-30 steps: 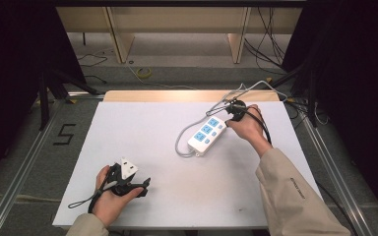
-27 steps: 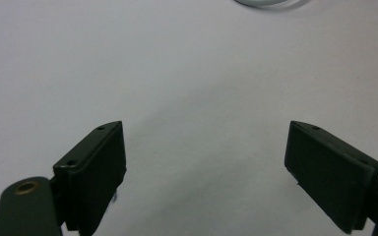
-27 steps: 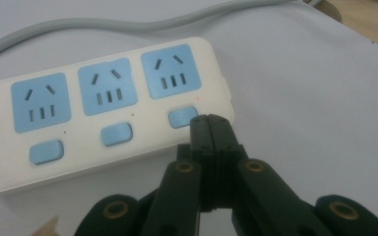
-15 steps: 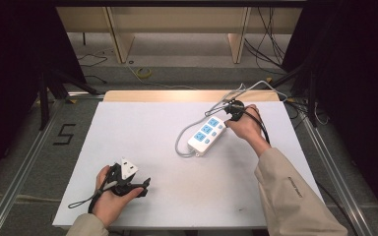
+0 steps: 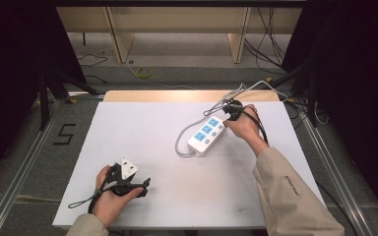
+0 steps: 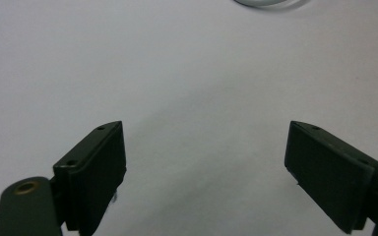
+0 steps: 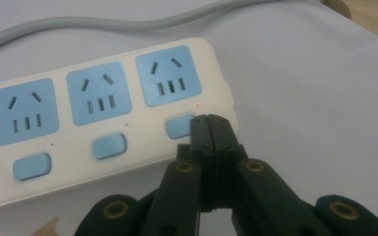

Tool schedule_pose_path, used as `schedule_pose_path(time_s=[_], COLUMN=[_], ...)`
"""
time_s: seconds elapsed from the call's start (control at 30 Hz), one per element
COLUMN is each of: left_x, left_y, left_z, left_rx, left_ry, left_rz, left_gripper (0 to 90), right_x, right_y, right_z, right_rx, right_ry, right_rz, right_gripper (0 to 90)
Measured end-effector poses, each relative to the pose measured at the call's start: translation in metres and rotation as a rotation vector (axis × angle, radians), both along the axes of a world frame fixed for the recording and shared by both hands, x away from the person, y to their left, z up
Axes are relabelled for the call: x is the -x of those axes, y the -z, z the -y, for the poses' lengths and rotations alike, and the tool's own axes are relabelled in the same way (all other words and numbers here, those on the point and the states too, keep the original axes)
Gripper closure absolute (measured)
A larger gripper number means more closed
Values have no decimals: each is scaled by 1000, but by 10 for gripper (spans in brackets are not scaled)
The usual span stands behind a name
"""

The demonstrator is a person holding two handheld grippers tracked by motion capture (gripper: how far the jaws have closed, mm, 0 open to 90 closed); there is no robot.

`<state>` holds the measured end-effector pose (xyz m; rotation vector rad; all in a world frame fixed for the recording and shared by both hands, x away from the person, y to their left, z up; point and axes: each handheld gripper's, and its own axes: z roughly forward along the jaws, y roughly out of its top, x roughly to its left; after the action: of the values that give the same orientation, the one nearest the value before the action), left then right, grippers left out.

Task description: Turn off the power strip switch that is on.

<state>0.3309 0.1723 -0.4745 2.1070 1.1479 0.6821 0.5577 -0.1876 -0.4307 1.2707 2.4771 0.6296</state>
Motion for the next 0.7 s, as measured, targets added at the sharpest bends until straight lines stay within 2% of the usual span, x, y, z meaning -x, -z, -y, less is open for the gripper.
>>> schedule_pose_path(time_s=[0.7], left_x=[0], left_y=[0], left_z=[1], left_rx=[1], left_ry=[2], left_rz=[-2], left_gripper=[155], right_x=[-7], right_y=[2], right_z=[-12], right_rx=[6], right_ry=[-9], right_rz=[-8], right_gripper=[900])
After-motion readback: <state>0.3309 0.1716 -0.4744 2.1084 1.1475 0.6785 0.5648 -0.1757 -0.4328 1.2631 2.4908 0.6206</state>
